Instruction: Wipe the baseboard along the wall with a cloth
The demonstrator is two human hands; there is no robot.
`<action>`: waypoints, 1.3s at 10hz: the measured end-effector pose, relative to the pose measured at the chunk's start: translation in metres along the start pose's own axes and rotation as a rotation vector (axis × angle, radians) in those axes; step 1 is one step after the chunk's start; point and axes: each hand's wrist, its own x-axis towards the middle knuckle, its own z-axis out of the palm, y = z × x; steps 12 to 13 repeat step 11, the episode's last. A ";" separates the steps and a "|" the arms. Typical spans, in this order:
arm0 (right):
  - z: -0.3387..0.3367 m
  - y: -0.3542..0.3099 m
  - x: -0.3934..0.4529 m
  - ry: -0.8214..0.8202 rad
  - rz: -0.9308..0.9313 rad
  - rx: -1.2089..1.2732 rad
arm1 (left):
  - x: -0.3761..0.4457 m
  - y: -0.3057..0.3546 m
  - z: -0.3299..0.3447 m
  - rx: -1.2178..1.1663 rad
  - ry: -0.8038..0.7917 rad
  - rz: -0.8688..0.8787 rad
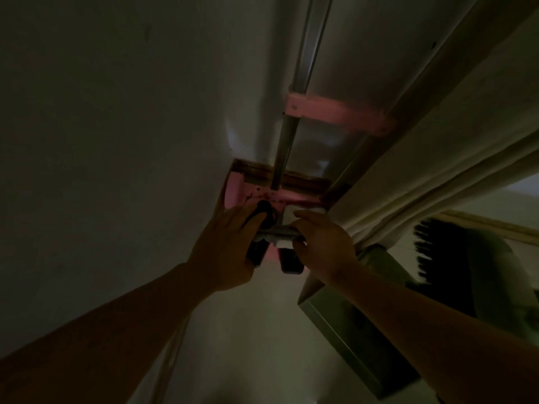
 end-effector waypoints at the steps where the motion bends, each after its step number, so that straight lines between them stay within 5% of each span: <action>1: 0.011 0.006 0.015 0.045 -0.002 -0.030 | 0.000 -0.007 0.012 -0.005 -0.003 0.009; 3: 0.025 0.029 0.048 0.243 -0.023 -0.085 | 0.014 -0.023 0.038 -0.046 -0.061 0.074; 6: 0.083 0.068 0.021 -0.034 -0.033 -0.271 | 0.017 -0.033 0.074 -0.020 -0.032 0.076; 13: 0.041 0.048 -0.004 -0.059 -0.075 -0.170 | 0.024 -0.003 0.034 -0.017 -0.127 0.057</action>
